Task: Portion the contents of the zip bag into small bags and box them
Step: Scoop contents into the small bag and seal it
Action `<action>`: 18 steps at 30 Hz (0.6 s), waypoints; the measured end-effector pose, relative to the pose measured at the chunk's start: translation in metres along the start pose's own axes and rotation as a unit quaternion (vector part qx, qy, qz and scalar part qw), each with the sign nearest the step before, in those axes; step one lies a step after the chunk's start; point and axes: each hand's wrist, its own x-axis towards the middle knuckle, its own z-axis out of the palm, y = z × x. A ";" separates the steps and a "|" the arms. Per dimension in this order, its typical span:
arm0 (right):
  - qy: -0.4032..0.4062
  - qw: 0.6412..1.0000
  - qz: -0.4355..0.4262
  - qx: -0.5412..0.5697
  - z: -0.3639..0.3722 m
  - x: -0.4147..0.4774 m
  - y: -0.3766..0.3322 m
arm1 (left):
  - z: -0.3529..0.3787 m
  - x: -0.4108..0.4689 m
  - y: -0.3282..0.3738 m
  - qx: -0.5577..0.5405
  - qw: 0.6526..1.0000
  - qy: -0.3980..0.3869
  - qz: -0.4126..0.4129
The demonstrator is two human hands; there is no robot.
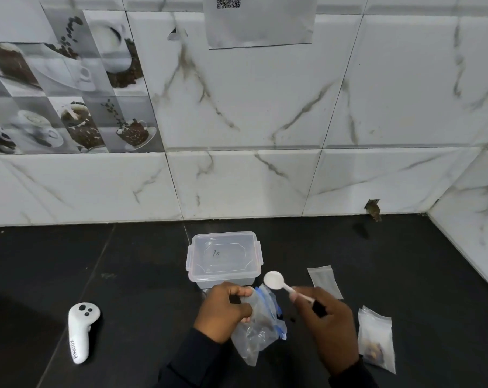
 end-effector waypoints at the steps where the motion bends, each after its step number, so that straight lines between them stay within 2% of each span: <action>1: 0.001 0.999 0.037 -0.021 -0.004 0.008 0.004 | -0.001 0.001 -0.002 -0.002 1.000 -0.003 -0.001; 5: -0.088 0.975 0.153 -0.135 -0.005 0.032 0.046 | -0.002 0.001 -0.008 0.007 1.000 -0.005 -0.007; 10: -0.229 0.935 0.224 -0.154 0.020 0.050 0.078 | 0.000 0.000 -0.010 0.003 1.000 0.001 -0.009; 14: -0.268 0.903 0.268 -0.201 0.044 0.053 0.093 | -0.002 -0.001 -0.014 0.009 1.000 0.008 -0.005; 18: -0.255 0.896 0.266 -0.249 0.054 0.049 0.102 | -0.007 -0.003 -0.019 0.008 1.000 0.020 -0.007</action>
